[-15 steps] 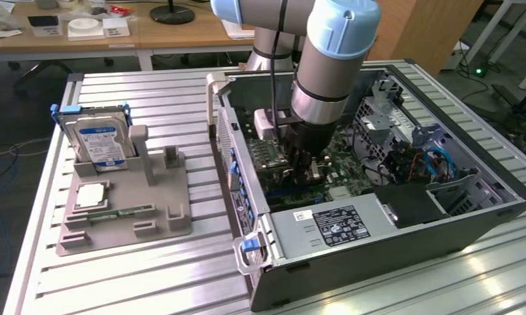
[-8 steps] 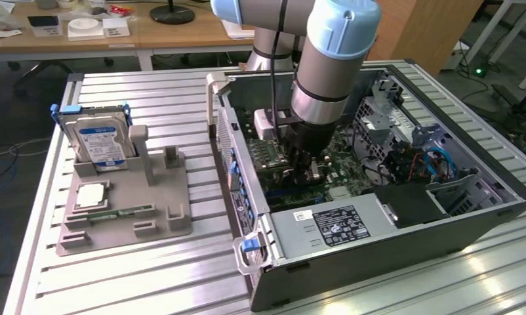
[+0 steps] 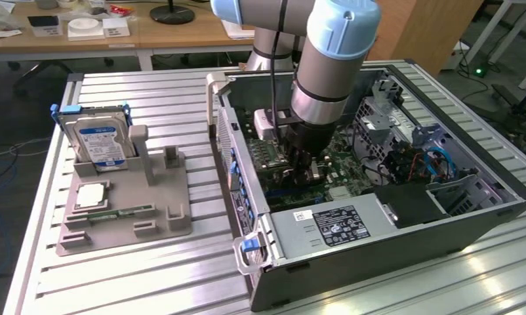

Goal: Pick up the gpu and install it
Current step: 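Insert the gpu into the slot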

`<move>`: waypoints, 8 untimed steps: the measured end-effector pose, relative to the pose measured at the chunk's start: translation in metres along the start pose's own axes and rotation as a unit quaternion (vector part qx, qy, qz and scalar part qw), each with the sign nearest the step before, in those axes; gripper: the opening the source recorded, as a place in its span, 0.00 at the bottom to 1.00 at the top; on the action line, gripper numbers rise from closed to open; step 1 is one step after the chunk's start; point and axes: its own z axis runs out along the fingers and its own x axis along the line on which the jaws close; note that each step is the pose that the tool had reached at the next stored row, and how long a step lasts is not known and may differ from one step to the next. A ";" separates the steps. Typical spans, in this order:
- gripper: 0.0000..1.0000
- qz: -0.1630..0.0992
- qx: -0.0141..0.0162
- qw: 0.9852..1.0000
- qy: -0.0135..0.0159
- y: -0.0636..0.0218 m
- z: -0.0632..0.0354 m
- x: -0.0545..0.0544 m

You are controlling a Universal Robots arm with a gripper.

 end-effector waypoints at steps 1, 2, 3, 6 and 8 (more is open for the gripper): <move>0.28 0.000 0.000 1.000 0.000 0.0000 0.0000 0.000; 0.28 0.000 0.000 1.000 0.000 0.0000 0.0000 0.000; 0.28 0.000 0.000 1.000 0.000 0.0000 0.0000 0.000; 0.28 0.000 0.000 1.000 0.000 0.0004 0.0003 0.000; 0.28 0.000 0.000 1.000 -0.001 0.0006 0.0004 0.000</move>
